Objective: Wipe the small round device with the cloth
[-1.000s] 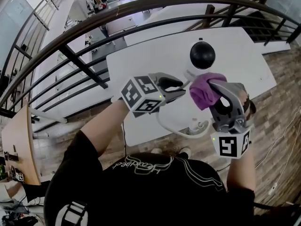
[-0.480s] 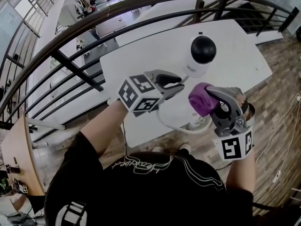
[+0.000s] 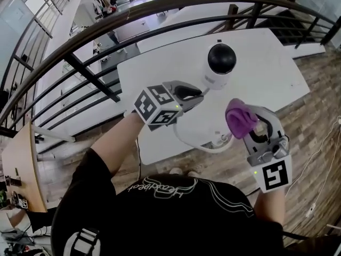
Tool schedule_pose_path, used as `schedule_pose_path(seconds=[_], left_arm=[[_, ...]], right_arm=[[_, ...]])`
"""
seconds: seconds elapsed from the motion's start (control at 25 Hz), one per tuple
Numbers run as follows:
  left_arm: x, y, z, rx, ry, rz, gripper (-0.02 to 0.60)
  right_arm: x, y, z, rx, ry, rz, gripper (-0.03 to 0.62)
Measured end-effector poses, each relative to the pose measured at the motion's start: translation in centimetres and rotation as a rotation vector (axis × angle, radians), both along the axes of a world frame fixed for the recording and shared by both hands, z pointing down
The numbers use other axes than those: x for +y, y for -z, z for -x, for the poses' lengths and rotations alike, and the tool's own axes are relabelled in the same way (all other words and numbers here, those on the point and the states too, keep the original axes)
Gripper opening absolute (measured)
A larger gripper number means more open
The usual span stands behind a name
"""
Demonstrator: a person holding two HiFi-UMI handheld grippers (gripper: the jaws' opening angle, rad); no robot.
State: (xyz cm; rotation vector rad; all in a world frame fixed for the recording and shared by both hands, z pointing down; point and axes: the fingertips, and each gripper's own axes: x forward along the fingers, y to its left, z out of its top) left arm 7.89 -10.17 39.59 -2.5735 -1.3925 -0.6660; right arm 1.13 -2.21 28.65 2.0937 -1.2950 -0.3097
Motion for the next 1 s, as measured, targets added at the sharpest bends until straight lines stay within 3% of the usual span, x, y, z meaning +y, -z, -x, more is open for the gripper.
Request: schedule_pose_path(seconds=[0.08, 0.2, 0.36, 0.72, 1.0], left_arm=[[0.2, -0.2, 0.0, -0.008, -0.001, -0.015, 0.058], [0.2, 0.0, 0.0, 0.002, -0.029, -0.032, 0.058], [-0.1, 0.2, 0.2, 0.018, -0.116, -0.047, 0.058], [-1.1, 0.3, -0.1, 0.023, -0.357, -0.006, 0.06], [-1.3, 1.3, 0.9, 0.028, -0.436, 0.043, 0.1]], right_arm=[[0.4, 0.0, 0.0, -0.021, -0.012, -0.015, 0.061], [0.4, 0.3, 0.0, 0.026, -0.058, 0.008, 0.061], [-0.4, 0.7, -0.1, 0.037, -0.162, 0.002, 0.061], [-3.1, 1.6, 1.2, 0.081, -0.607, -0.053, 0.061], [-4.1, 3.3, 5.1, 0.09, -0.78, -0.144, 0.061]])
